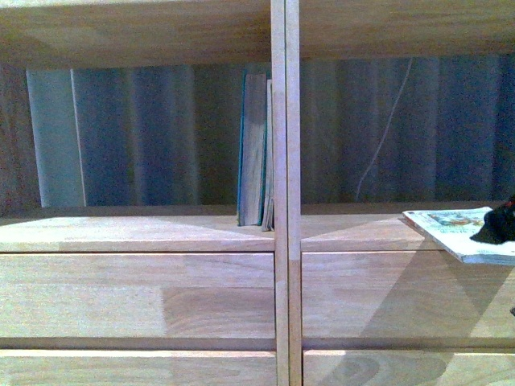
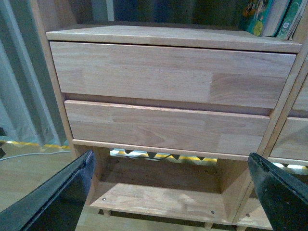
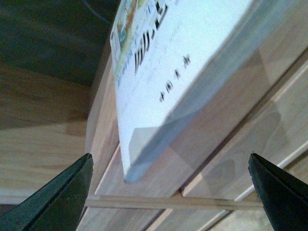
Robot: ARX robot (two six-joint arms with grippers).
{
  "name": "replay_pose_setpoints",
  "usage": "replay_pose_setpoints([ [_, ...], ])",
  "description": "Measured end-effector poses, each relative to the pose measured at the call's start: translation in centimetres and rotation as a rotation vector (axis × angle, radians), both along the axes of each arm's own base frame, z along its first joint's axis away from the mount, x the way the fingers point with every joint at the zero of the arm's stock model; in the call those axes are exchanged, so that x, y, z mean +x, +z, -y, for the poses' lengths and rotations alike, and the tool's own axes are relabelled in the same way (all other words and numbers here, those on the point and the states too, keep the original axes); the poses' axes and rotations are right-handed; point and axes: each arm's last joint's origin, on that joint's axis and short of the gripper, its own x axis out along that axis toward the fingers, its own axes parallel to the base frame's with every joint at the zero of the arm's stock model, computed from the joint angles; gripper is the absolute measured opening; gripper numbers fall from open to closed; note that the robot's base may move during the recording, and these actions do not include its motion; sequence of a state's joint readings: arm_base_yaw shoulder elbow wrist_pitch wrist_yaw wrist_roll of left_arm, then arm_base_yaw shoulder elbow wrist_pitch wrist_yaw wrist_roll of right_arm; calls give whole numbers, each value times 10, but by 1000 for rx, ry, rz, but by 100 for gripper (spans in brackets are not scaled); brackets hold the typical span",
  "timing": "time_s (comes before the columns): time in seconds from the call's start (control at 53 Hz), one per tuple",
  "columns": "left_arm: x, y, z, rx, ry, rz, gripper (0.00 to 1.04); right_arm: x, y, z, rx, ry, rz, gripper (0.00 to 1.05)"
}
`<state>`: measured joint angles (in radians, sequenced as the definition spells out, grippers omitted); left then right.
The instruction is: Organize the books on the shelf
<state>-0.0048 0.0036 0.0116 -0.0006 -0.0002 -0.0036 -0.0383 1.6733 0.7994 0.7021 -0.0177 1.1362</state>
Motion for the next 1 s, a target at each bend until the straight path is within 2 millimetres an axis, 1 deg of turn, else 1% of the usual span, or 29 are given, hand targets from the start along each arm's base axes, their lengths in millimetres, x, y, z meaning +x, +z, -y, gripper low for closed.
replay_pose_setpoints([
  [0.132,0,0,0,0,0,0,98,17,9,7,3,-24,25,98],
  [0.208,0,0,0,0,0,0,98,29,16,15,9,-49,42,98],
  [0.245,0,0,0,0,0,0,98,34,17,19,11,-61,44,98],
  [0.396,0,0,0,0,0,0,98,46,18,27,21,-78,56,97],
  [0.547,0,0,0,0,0,0,98,58,15,29,22,-79,48,76],
  [0.642,0,0,0,0,0,0,98,68,10,30,38,-82,38,55],
  [0.717,0,0,0,0,0,0,98,71,6,30,51,-82,34,38],
  [0.849,0,0,0,0,0,0,98,71,8,32,74,-71,74,17],
  [0.868,0,0,0,0,0,0,98,70,9,32,77,-68,81,14],
  [0.906,0,0,0,0,0,0,98,68,8,32,83,-59,90,13],
  [1.0,0,0,0,0,0,0,98,59,7,32,94,-32,100,12],
])
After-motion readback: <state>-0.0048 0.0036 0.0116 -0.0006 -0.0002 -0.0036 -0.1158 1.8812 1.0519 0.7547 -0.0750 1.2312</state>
